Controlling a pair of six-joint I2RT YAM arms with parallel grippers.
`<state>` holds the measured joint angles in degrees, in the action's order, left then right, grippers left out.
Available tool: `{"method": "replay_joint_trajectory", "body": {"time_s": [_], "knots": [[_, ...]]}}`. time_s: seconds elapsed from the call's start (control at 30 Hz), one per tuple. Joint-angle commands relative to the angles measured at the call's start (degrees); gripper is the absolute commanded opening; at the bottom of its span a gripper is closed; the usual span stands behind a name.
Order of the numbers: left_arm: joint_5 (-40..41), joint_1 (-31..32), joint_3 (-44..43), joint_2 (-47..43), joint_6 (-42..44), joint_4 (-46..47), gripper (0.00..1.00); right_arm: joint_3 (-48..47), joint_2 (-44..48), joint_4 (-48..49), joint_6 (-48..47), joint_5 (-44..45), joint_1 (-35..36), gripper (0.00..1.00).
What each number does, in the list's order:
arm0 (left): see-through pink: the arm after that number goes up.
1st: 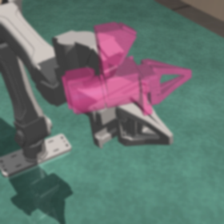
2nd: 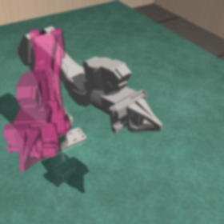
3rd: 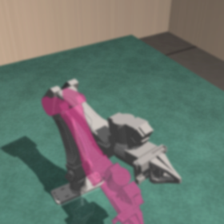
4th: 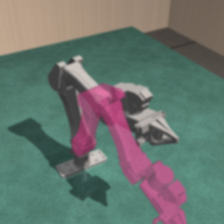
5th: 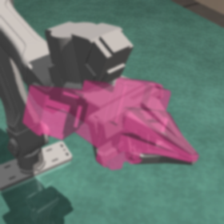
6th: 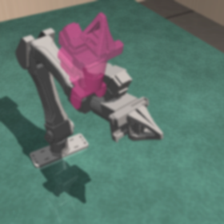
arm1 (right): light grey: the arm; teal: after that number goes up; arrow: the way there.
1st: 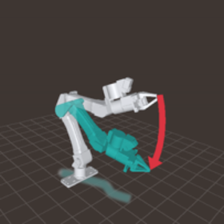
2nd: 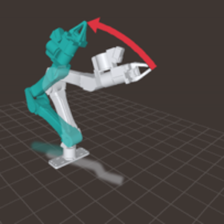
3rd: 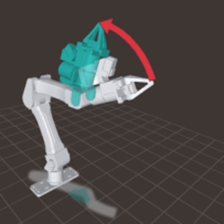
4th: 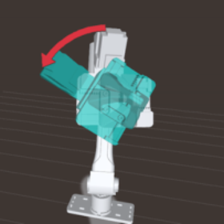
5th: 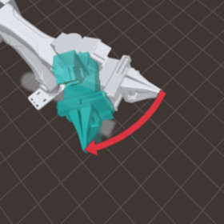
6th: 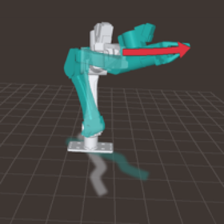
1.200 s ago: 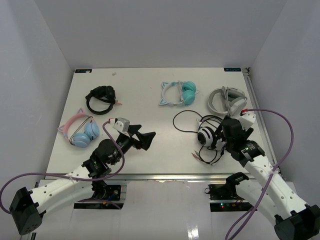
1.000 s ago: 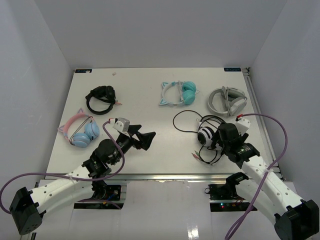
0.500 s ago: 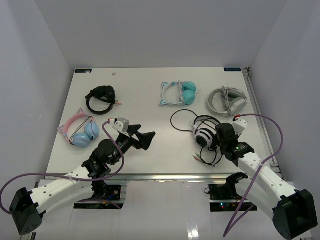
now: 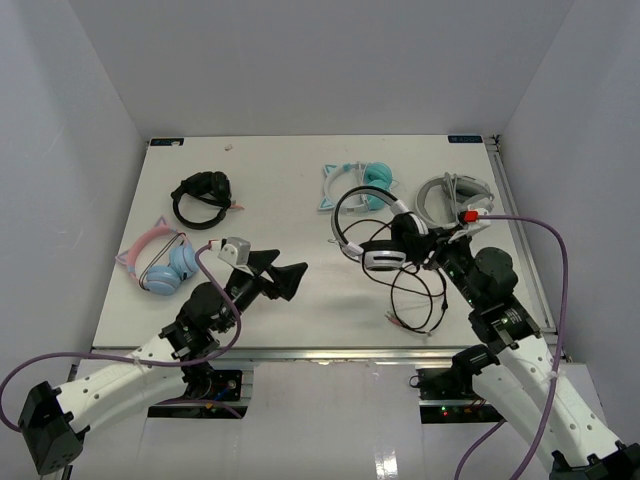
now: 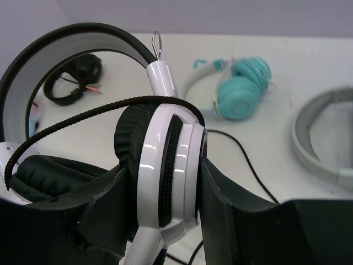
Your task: Wrap the headphones
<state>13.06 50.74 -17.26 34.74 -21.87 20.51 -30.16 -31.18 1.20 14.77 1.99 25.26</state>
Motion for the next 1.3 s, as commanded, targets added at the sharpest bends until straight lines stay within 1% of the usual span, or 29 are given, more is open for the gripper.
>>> {"method": "replay_joint_trajectory", "body": {"time_s": [0.0,0.07,0.17,0.37,0.47,0.53,0.57,0.6,0.63,0.67,0.77,0.87,1.07,1.2,1.27], "knots": [[-2.74,0.06,-2.0,-3.23,-4.41,-0.8,0.98,-0.11,3.59,15.92,-5.66,-10.01,0.14,0.08],[-5.03,0.06,-3.45,-3.45,-6.14,-1.77,0.98,1.31,4.57,18.74,-6.02,-10.11,0.06,0.08],[-8.17,0.08,-5.75,-3.4,-7.59,-2.77,0.98,2.81,5.38,20.25,-6.76,-10.35,0.06,0.08],[-19.26,0.06,-11.57,-1.73,-10.62,-2.48,0.98,4.65,5.6,21.11,-8.07,-11.9,0.06,0.08],[-21.59,0.06,-16.76,2.72,-10.92,-4.62,0.98,5.44,5.27,21.81,-8.27,-13.97,0.06,0.08],[-21.81,0.13,-20.86,7.89,-10.44,-6.59,0.95,6.14,4.31,22.64,-8.06,-15.25,0.06,0.08],[-21.63,0.11,-22.89,10.13,-9.94,-8.71,0.93,6.41,3.89,23.01,-8.0,-16.0,0.06,0.08],[-20.78,0.06,-25.48,12.43,-9.2,-12.44,0.89,6.42,3.51,23.15,-8.07,-16.62,0.07,0.08],[-19.22,0.06,-29.14,15.7,-8.54,-16.63,0.82,6.16,3.03,22.93,-8.29,-16.76,0.12,0.08],[-17.62,0.06,-32.35,18.56,-7.9,-20.51,0.77,5.87,2.66,22.53,-8.49,-16.87,0.17,0.08],[-11.35,0.06,-39.04,25.03,-6.27,-29.12,0.77,4.9,2.1,21.08,-9.01,-16.32,0.36,0.08],[-6.67,0.06,-42.37,28.9,-4.74,-33.34,0.77,3.76,1.43,19.94,-9.38,-15.89,0.57,0.08],[2.49,0.15,-45.42,31.02,-2.45,-39.26,0.7,3.36,0.07,19.28,-9.58,-16.14,0.76,0.08],[2.32,0.08,-46.07,31.65,-0.93,-41.36,0.7,3.72,-0.35,19.54,-9.51,-15.99,0.76,0.08],[1.01,0.15,-46.36,31.79,-0.72,-42.51,0.73,3.79,-0.71,19.61,-9.5,-16.06,0.84,0.08]]}}
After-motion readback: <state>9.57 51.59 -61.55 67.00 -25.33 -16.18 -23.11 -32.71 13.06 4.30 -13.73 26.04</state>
